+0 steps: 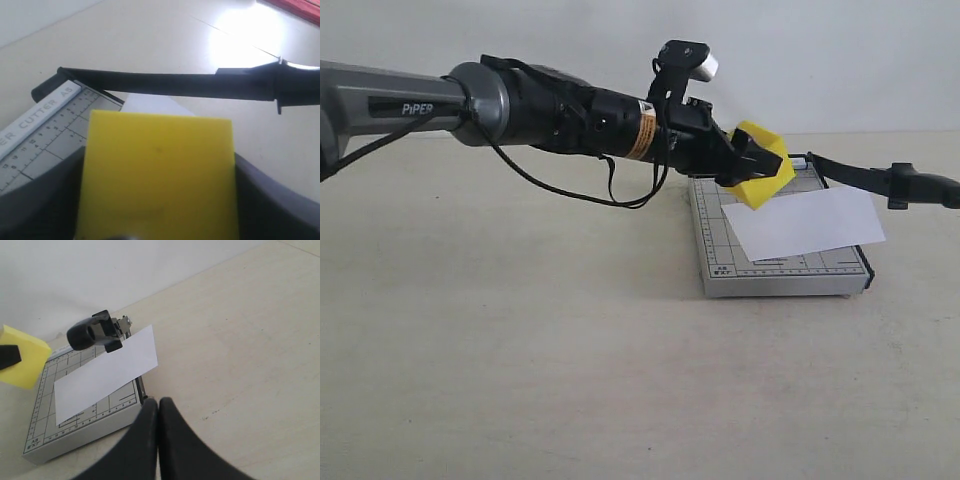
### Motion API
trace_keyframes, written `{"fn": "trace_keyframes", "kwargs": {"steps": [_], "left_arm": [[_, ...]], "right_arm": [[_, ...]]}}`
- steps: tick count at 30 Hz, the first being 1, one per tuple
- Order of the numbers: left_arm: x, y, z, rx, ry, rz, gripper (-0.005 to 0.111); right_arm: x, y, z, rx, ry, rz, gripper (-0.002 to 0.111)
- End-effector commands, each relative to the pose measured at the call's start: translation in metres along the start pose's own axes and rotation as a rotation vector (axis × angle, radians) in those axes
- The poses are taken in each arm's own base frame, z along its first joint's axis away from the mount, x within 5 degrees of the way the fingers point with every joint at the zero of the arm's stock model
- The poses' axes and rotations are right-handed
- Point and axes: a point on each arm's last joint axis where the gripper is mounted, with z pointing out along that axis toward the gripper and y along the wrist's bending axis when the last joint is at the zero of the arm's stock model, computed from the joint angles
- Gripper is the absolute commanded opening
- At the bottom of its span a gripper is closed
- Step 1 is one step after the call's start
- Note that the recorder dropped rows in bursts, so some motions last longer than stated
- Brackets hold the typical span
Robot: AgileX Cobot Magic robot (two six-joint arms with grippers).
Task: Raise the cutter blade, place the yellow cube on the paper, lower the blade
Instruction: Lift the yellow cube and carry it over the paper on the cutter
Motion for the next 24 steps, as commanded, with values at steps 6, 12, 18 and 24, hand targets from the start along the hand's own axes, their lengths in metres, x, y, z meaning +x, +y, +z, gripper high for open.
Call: {"fn": "trace_keyframes", "kwargs": {"steps": [6, 12, 18, 24], "left_arm": [[0.003, 0.000, 0.019, -0.028, -0.007, 0.041, 0.004], [0.014, 0.004, 0.025, -0.033, 0.021, 0.062, 0.004], [0.019, 0.006, 0.028, -0.040, 0.030, 0.077, 0.004], [0.023, 0.007, 0.029, -0.040, 0.036, 0.085, 0.004]], "right_arm": [[-0.001, -0.001, -0.001, 0.007, -0.022, -0.010, 0.000], [-0.001, -0.001, -0.001, 0.007, -0.022, -0.010, 0.000], [-0.001, -0.001, -0.001, 0.007, -0.022, -0.010, 0.000], [-0.001, -0.001, -0.001, 0.007, -0.022, -0.010, 0.000]]}}
